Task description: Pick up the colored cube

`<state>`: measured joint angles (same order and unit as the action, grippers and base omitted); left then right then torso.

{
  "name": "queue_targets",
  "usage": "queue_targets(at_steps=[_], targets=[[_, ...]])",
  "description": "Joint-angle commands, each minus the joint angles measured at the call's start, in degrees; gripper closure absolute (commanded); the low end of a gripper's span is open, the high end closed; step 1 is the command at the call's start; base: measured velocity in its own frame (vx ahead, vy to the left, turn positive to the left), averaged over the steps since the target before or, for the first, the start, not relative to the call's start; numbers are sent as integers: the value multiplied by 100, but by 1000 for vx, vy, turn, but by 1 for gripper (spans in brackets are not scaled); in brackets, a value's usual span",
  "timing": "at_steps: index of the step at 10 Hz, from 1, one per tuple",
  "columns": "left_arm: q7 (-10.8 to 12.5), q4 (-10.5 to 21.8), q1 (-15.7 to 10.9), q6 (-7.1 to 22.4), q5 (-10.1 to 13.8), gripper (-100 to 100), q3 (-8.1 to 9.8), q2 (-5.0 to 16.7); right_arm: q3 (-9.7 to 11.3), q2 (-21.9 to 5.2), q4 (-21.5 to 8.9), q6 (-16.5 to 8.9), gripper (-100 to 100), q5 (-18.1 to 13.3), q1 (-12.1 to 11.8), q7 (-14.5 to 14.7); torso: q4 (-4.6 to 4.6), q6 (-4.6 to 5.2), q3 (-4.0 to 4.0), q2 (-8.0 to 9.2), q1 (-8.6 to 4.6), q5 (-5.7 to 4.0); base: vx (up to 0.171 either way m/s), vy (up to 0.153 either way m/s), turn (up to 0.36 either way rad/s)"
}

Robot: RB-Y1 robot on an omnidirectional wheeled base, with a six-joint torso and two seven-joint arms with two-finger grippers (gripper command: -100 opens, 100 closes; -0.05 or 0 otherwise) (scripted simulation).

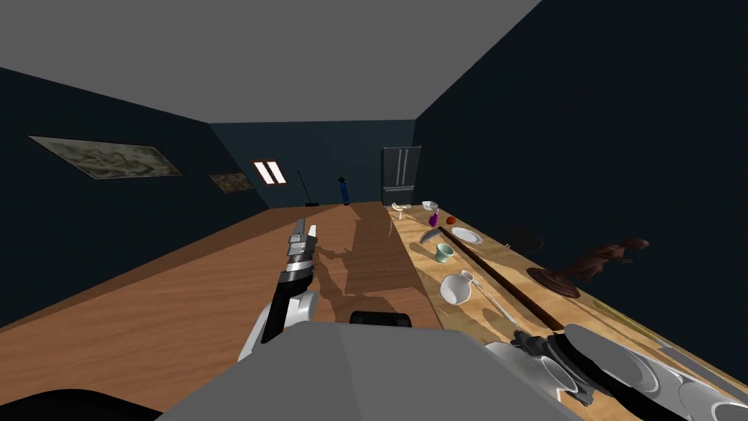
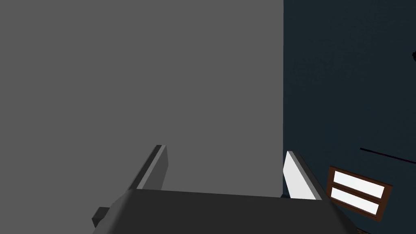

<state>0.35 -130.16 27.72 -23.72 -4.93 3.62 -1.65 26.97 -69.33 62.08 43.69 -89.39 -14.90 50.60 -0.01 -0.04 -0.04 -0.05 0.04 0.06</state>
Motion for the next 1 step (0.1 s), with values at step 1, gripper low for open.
queue_targets(at_steps=[1], targets=[[0,0,0,0,0,0,0,0,0,0,0,0,0,0,0,0,0,0,0,0,0,0,0,0,0]])
